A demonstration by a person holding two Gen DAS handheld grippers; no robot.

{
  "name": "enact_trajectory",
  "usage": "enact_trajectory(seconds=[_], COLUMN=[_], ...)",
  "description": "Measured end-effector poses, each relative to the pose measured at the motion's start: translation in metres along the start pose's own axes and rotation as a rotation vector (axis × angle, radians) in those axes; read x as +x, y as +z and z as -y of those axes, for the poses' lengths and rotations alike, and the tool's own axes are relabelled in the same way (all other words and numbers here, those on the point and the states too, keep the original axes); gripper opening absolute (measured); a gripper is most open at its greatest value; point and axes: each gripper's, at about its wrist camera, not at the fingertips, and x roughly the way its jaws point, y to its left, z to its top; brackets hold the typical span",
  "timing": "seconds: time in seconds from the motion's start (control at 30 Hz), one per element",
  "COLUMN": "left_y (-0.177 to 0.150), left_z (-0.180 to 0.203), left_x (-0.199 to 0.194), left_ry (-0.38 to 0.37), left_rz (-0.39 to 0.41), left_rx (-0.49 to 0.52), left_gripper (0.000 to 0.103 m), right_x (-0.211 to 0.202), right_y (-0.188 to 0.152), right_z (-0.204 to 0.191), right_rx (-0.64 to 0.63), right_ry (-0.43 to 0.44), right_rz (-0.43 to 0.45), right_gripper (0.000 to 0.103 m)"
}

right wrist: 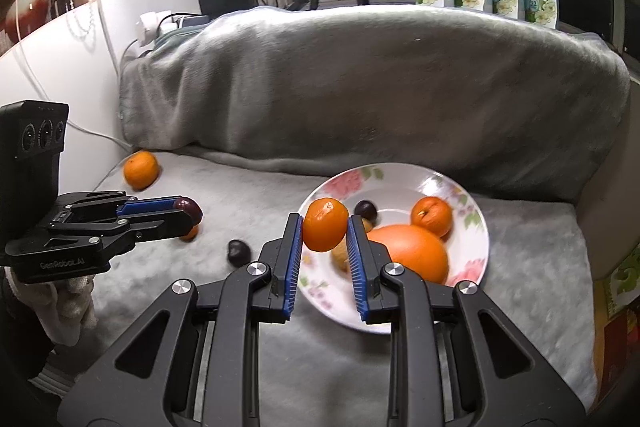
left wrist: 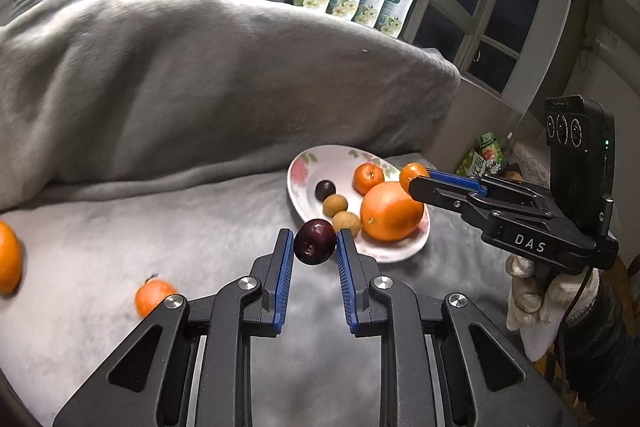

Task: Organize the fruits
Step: 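Carry the plum and mandarin with both grippers over the floral plate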

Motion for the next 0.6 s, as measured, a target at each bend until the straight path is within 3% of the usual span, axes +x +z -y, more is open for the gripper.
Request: enact_trajectory(seconds=[0.6], left_y=[0.015], left_z=[0.01], left_x=[0.046], left_ry=[-0.033], left_rz=[-0.015], left_rx=[0.01], left_gripper=[0.02], right_x=[0.027], right_y=[0.014], right_z=[0.039], right_rx=[0.046], right_ry=[-0.06], right_rz=[-0.01], right_gripper=[0.023])
